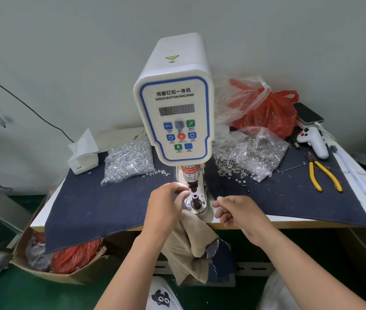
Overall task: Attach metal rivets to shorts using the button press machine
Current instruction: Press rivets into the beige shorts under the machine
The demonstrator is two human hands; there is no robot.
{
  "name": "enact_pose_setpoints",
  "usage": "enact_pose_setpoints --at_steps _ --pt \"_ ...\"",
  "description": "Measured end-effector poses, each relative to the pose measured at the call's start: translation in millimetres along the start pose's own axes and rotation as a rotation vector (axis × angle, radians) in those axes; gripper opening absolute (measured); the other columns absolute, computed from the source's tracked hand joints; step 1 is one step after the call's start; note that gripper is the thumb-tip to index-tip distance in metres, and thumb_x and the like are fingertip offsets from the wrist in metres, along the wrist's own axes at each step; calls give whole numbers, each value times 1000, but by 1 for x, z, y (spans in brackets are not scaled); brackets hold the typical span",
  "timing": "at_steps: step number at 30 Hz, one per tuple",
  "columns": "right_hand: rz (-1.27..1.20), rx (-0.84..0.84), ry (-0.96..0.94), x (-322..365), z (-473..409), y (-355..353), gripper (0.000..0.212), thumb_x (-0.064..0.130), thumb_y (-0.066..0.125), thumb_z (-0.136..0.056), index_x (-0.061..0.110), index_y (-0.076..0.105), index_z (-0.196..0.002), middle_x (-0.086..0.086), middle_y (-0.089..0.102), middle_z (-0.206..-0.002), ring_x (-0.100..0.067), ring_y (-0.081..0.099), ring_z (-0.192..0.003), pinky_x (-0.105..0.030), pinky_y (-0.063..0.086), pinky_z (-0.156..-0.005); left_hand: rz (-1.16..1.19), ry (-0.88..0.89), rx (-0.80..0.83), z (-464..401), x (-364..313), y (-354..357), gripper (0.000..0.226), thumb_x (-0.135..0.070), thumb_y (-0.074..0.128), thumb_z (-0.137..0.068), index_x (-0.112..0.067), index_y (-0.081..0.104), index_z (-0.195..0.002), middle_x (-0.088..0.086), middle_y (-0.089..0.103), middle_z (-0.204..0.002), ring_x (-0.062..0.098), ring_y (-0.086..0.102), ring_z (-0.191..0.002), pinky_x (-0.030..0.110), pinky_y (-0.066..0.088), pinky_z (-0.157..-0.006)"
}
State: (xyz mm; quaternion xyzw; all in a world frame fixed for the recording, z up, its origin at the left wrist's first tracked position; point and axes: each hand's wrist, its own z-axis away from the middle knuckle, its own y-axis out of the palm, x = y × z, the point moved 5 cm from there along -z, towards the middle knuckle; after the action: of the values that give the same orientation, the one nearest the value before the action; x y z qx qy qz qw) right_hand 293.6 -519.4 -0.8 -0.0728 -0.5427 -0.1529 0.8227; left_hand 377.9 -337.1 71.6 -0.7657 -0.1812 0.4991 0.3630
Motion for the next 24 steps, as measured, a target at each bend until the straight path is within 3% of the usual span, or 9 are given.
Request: enact_pose_setpoints --at_steps 4,7,9,13,16,20,22,24 --pt "155 49 -104 6 9 5 18 29 63 -100 20 78 -95 -1 76 -81 -11 63 -67 -27 54 -65 316 -141 -35 21 22 -10 19 -19 65 -103 -35 73 -96 -21 73 -88 -6 65 -88 6 45 -73" --pt "411 276 -293 15 26 26 17 34 63 -99 37 76 -109 16 77 -106 0 69 -93 -20 51 -85 569 -192 -25 31 27 -10 19 -23 62 -106 -36 74 -99 -12 74 -89 1 62 -77 18 46 -74" --pt "551 424 -374 19 36 42 22 38 63 -98 42 72 -118 24 72 -115 4 66 -108 -14 48 -92 699 -195 -40 34 28 -15 19 -24 62 -106 -35 74 -99 -11 72 -89 5 62 -80 28 48 -79" --pt "581 462 -437 28 44 52 20 34 75 -91 35 71 -111 13 73 -102 3 64 -92 -22 50 -86 874 -168 -11 35 26 -21 11 -31 65 -102 -25 74 -104 -3 67 -91 17 53 -68 43 46 -70" --pt "644 489 -478 32 49 55 36 33 79 -85 43 66 -117 9 64 -93 -3 54 -81 -28 49 -81 953 -108 71 37 18 -22 18 -32 58 -102 -21 71 -107 -1 62 -92 13 40 -54 34 44 -57" --pt "613 538 -562 39 61 61 20 33 78 -83 34 65 -99 0 59 -97 -21 58 -87 -43 51 -84 1010 -92 153 43 7 -20 27 -35 49 -106 -17 69 -109 1 58 -92 13 38 -54 26 42 -54" --pt "553 499 -607 42 65 60 17 22 79 -84 27 66 -93 2 61 -98 -19 62 -90 -41 53 -87 1001 -103 185 46 3 -21 30 -36 47 -106 -17 70 -107 1 57 -90 15 41 -61 26 43 -59" --pt "498 432 -635 45 67 56 17 13 78 -84 26 68 -88 6 66 -92 -10 64 -85 -30 53 -82 906 -65 212 48 1 -26 32 -38 46 -106 -18 70 -99 -1 58 -84 16 45 -70 24 43 -67"
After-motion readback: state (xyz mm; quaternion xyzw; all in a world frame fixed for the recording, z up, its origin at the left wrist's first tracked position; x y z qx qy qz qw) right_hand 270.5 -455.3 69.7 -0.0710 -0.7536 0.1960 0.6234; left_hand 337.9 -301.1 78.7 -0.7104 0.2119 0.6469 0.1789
